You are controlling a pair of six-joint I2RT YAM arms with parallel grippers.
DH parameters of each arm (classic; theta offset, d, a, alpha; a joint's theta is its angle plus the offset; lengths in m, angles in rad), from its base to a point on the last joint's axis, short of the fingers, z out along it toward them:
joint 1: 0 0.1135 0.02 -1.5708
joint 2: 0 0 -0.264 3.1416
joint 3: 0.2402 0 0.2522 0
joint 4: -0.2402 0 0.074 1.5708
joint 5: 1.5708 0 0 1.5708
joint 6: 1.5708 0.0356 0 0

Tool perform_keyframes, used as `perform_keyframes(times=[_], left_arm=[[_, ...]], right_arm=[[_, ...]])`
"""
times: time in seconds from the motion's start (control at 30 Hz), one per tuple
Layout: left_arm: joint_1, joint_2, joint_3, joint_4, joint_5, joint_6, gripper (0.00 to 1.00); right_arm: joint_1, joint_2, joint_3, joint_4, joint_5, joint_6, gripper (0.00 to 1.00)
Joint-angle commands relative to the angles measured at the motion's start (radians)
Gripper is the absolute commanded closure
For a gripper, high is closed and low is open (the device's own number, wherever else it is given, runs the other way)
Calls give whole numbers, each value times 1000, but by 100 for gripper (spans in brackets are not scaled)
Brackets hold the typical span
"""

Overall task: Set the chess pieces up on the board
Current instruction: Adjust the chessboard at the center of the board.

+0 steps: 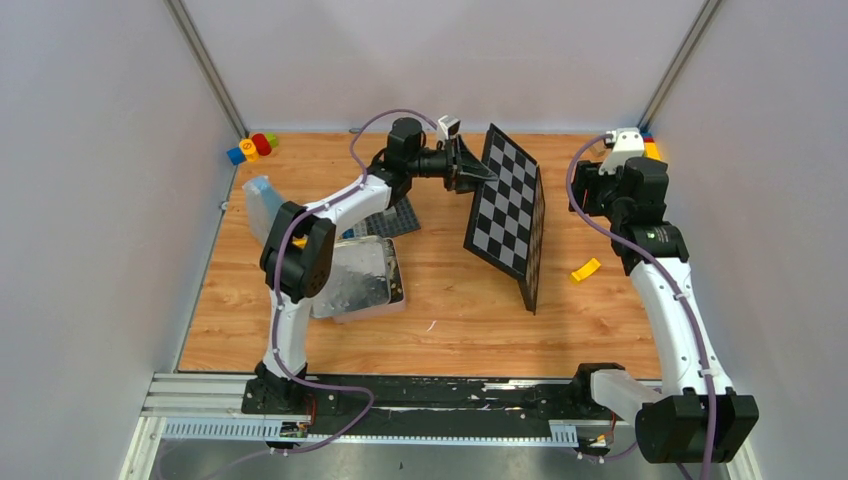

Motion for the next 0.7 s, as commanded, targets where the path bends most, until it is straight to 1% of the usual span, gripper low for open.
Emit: perform_keyframes(times=[0.0, 0.17, 0.4, 0.63, 0.67], left_arm=[[15, -102, 5, -67, 30, 227, 100], [21, -108, 41, -252, 28, 403, 100], [21, -47, 104, -397, 2, 508, 100], [3, 15, 114, -483, -49, 596, 83], [0, 19, 108, -494, -59, 603, 82]], right_arm=[[-9, 2, -14, 48, -26, 11, 42], [-11, 15, -29, 58, -34, 5, 42], [-11, 18, -72, 73, -48, -1, 42], [-12, 3, -152, 93, -115, -31, 42], [-11, 1, -163, 96, -130, -36, 42]])
